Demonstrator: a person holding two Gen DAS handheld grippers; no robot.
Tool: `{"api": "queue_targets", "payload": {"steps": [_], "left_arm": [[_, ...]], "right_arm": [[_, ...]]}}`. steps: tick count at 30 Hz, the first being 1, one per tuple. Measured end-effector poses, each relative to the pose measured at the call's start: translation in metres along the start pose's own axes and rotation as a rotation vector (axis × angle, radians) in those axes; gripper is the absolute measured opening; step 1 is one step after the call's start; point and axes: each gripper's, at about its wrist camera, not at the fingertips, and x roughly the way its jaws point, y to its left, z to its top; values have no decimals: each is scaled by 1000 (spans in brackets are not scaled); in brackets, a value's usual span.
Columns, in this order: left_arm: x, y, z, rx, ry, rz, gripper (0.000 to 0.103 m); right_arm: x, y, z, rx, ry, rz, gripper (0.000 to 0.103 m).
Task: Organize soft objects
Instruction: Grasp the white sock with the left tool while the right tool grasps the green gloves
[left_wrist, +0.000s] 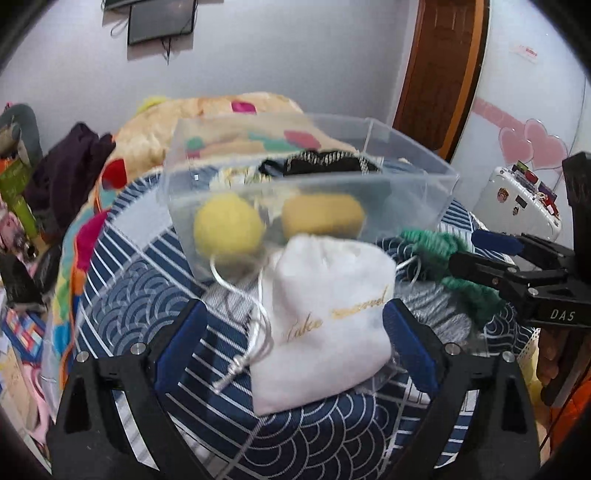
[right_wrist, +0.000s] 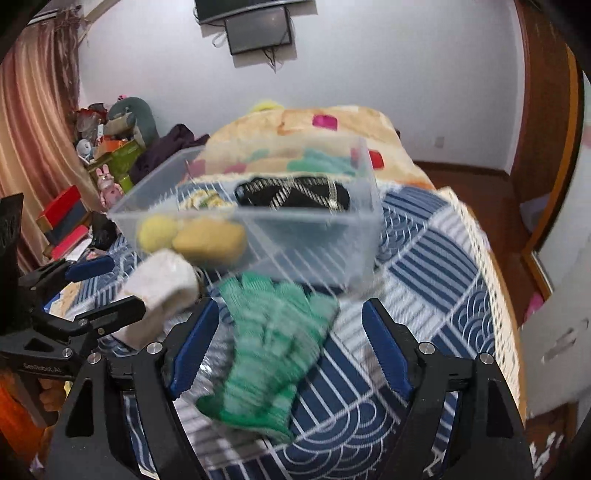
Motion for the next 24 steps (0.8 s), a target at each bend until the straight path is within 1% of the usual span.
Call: {"api": "queue_targets", "payload": {"steps": [2, 4, 6, 7, 8, 9, 10, 11, 12, 13, 14, 15, 17, 19, 22, 24], "left_arm": [[4, 0, -3, -15, 3, -18, 97], [6, 1, -3, -26, 1, -27, 97], [6, 0, -5, -29, -5, -35, 93], [6, 0, -5, -28, -4, -43, 85], [7, 0, -7, -27, 4, -63, 76], [8, -1, -8, -28, 9, -72, 75], [7, -1, -9, -27, 2, -69, 72], [5, -2, -10, -21, -6, -68, 67], [3, -4, -10, -15, -11, -68, 64], [1, -4, -11, -10, -16, -69, 57], [-3, -6, -12, -1, -23, -69, 49], [-6, -7, -12, 6, -32, -62, 45], [-12, -7, -12, 12, -41, -55, 31], [-18, -5, -11, 8, -48, -60, 24], [-27, -2, -7, 4, -66, -64, 19], [-36, -1, -3, 10, -85, -62, 17]], "right_arm": [[5, -3, -7, 11, 24, 3, 77], [8, -5, -13, 18, 38, -4, 70], [8, -8, -16, 31, 47, 13, 59], [8, -10, -17, 42, 48, 28, 55], [7, -12, -17, 46, 49, 34, 48], [7, -13, -17, 45, 49, 37, 42], [5, -13, -18, 47, 47, 40, 38], [4, -13, -18, 51, 44, 46, 30], [2, -14, -18, 56, 41, 56, 26], [0, -15, -19, 59, 34, 57, 24], [-2, -14, -19, 58, 25, 52, 20], [-6, -14, -19, 55, 16, 45, 19], [-10, -16, -18, 60, -1, 41, 18], [-17, -18, -16, 68, -23, 41, 17], [-26, -21, -12, 79, -58, 43, 17], [-33, -22, -9, 80, -80, 43, 17]]}}
